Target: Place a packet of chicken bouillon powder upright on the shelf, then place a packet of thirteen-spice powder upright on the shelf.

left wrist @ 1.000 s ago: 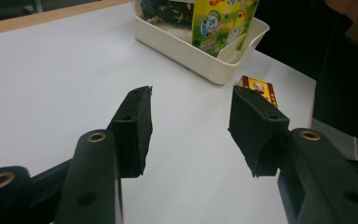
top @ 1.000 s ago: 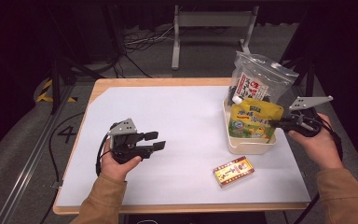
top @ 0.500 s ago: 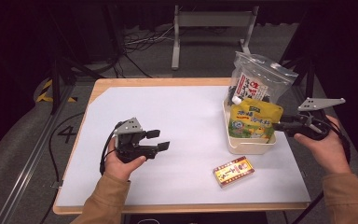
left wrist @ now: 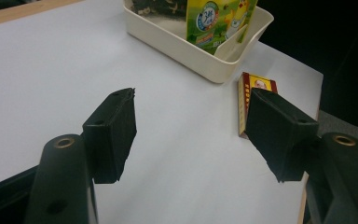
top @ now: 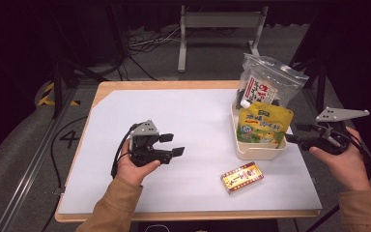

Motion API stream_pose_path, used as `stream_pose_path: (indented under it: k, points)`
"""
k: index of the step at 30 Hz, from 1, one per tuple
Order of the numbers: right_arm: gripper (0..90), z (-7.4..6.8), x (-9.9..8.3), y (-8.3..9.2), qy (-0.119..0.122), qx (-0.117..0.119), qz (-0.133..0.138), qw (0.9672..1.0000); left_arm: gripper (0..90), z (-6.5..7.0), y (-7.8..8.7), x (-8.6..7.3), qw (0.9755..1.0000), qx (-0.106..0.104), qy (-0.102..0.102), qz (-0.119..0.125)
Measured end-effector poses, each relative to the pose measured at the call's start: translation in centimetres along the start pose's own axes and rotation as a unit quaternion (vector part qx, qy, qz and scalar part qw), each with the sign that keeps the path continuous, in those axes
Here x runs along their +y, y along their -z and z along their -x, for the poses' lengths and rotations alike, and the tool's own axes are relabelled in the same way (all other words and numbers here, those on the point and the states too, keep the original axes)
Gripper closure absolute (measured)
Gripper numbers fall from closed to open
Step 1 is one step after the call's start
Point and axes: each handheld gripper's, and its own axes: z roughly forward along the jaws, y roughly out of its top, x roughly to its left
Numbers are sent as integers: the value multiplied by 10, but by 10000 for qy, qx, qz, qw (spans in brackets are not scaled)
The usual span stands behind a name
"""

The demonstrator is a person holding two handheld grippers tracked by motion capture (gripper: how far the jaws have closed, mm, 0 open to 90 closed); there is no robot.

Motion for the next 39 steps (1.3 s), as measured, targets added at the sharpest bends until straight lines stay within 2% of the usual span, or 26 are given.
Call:
stream_pose_path:
  k: [4, 8, 13, 20, 21, 23, 29, 32, 39]
  points:
    - [384, -8, -4, 4, 16, -90, -5, 10000, 331, 5, -6, 4, 9999, -87, -32, -45]
    - [381, -16, -5, 6, 126, -199, -8, 9997, 329, 10, -12, 7, 9997, -152, -151, -104]
    - [378, -28, -10, 6, 123, -82, 100, 9998, 329, 16, -21, 10, 9992, -277, -248, -177]
    - [367, -37, -18, 6, 56, 30, 151, 9999, 322, 27, -35, 14, 9984, -394, -312, -272]
    - [364, -38, -19, 6, 33, 44, 167, 9998, 320, 31, -41, 15, 9979, -433, -343, -335]
    - [364, -39, -23, 7, -4, 67, 218, 9997, 314, 31, -41, 15, 9979, -433, -343, -335]
    - [357, -41, -34, 6, -191, 148, 376, 9990, 307, 43, -55, 18, 9968, -545, -408, -425]
    - [349, -41, -37, 3, -185, 159, 262, 9994, 302, 47, -62, 19, 9962, -603, -419, -460]
    - [339, -42, -40, 2, -267, 216, 232, 9991, 290, 53, -75, 18, 9956, -667, -384, -541]
